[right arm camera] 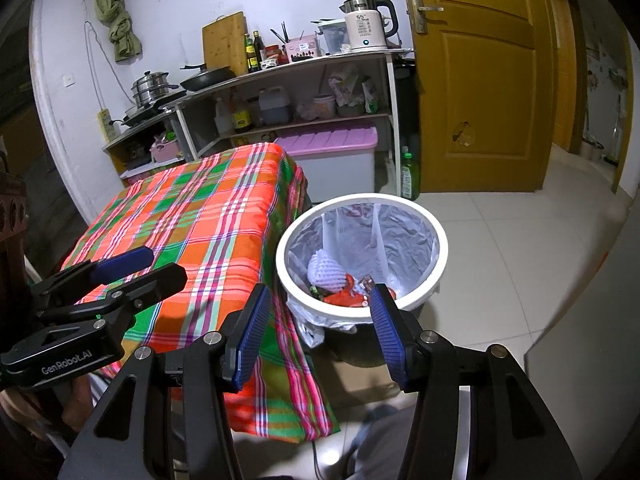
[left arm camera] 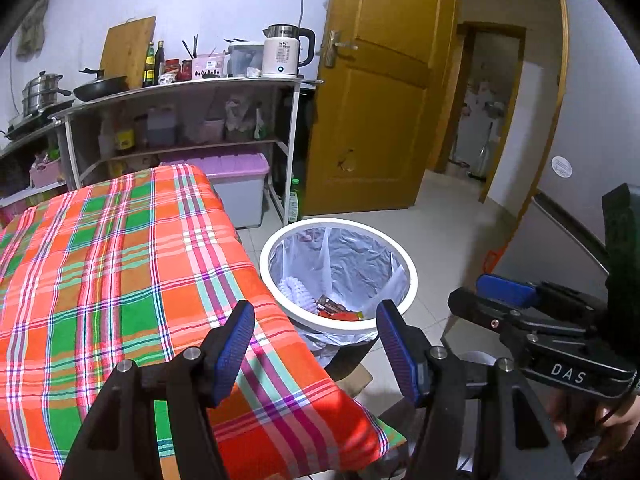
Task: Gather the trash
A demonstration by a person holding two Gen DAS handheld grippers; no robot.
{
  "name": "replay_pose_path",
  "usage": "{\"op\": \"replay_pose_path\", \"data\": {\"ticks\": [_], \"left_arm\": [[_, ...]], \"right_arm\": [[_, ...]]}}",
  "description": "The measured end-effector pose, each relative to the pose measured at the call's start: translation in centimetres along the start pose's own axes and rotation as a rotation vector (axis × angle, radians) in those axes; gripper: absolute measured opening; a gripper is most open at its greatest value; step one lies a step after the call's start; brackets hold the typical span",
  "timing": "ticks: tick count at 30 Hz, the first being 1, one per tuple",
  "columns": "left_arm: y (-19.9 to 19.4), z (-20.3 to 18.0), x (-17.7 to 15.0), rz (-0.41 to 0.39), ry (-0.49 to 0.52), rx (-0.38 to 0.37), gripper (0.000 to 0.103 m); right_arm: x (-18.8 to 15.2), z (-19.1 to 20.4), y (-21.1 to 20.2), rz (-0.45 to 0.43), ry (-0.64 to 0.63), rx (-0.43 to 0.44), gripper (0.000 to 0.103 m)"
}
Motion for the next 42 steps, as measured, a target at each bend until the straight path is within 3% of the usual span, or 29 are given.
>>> {"op": "replay_pose_path", "data": {"ticks": [42], "left_arm": [[-0.14, -0.10, -0.28, 0.002, 0.024, 0.034, 0.063]], "right_arm": [[-0.27, 0.32, 0.09, 0.014, -0.009, 0.009, 0.053]]}}
Point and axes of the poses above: each gripper's, at about its wrist camera, not at the fingertips, and y roughly the way its jaws point, z to its left, x to its top, the point moved 1 cm from there along y, roughly the way its jaws point, and after that the axes turned 13 degrees about -z, right-handed, at the moved point
